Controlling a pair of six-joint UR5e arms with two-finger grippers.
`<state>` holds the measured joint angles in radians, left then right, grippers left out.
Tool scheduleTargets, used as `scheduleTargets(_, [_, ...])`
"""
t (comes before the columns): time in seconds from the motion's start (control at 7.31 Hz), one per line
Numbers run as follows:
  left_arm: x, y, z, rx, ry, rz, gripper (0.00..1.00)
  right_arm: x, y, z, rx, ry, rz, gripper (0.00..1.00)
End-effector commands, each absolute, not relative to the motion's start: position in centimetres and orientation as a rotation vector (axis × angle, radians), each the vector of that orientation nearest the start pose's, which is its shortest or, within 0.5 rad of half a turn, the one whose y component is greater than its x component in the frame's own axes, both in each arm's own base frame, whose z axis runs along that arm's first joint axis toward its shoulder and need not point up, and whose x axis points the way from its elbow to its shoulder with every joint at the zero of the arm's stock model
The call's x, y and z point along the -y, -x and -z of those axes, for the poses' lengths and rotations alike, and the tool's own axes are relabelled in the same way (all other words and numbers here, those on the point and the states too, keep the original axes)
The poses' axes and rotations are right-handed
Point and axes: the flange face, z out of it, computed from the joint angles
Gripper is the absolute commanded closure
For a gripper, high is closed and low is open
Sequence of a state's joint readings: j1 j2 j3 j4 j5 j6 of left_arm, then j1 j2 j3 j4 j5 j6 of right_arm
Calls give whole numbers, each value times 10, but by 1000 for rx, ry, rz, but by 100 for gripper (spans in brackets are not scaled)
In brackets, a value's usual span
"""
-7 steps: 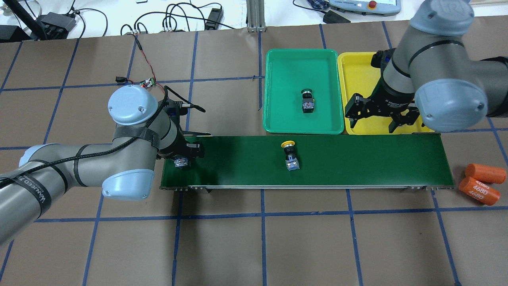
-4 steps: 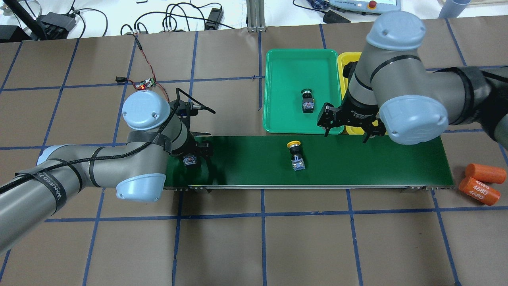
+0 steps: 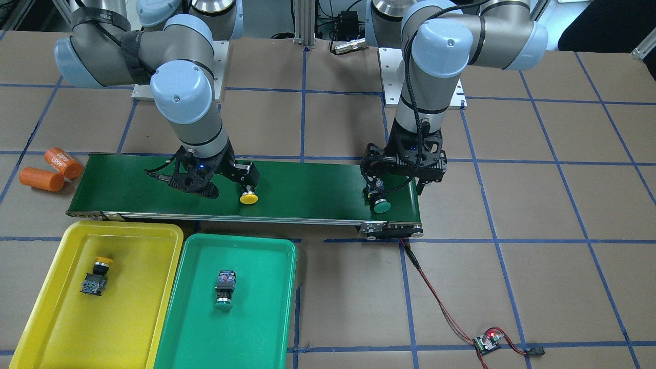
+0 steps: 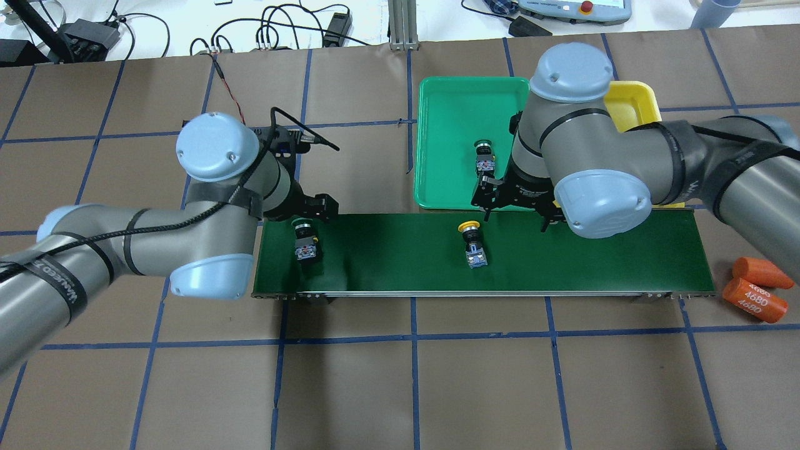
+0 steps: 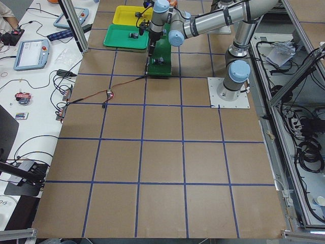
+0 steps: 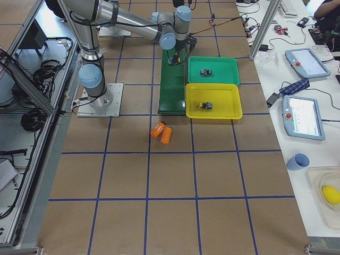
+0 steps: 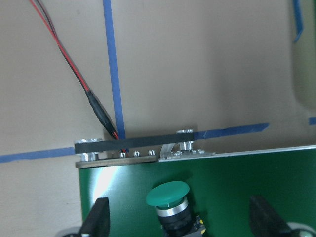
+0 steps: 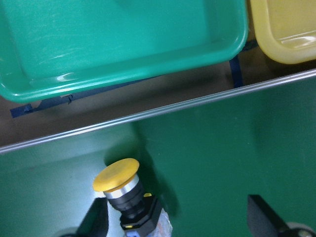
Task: Sort buttons by color to trays
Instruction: 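Carry the yellow button to the yellow tray with right while left rises away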
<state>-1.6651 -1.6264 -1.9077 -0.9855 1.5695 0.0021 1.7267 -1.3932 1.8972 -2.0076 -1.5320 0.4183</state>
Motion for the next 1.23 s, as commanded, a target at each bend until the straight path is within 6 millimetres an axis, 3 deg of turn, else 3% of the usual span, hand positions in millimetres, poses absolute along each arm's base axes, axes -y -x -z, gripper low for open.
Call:
scheduleTargets(0.0, [487, 122, -400, -3161, 27, 210, 0, 484, -224, -269, -3062, -387, -190, 0])
scheduleTargets(0.14, [473, 98, -419, -3208, 137, 179, 0, 485, -225, -255, -3064, -392, -235, 0])
scheduleTargets(0.27, [457, 97, -441, -3164, 158, 216, 0, 483, -223, -240, -3084, -387, -271, 3])
scheduleTargets(0.41, [445, 92, -459, -3156, 185, 129, 0, 484, -222, -234, -3091, -392, -286, 51])
scheduleTargets(0.55, [463, 87, -478, -3147, 228, 120, 0, 486, -216, -237, -3107, -383, -280, 95])
scheduleTargets(0.68, [474, 88, -493, -3150, 277, 124, 0, 487, -215, -240, -3111, -382, -276, 100])
scheduleTargets(0.96, [499, 86, -496, -3139, 267, 85, 0, 495, -212, -255, -3104, -392, -224, 100])
scheduleTargets(1.09, [497, 106, -504, -3133, 186, 99, 0, 502, -207, -274, -3104, -403, -204, 100])
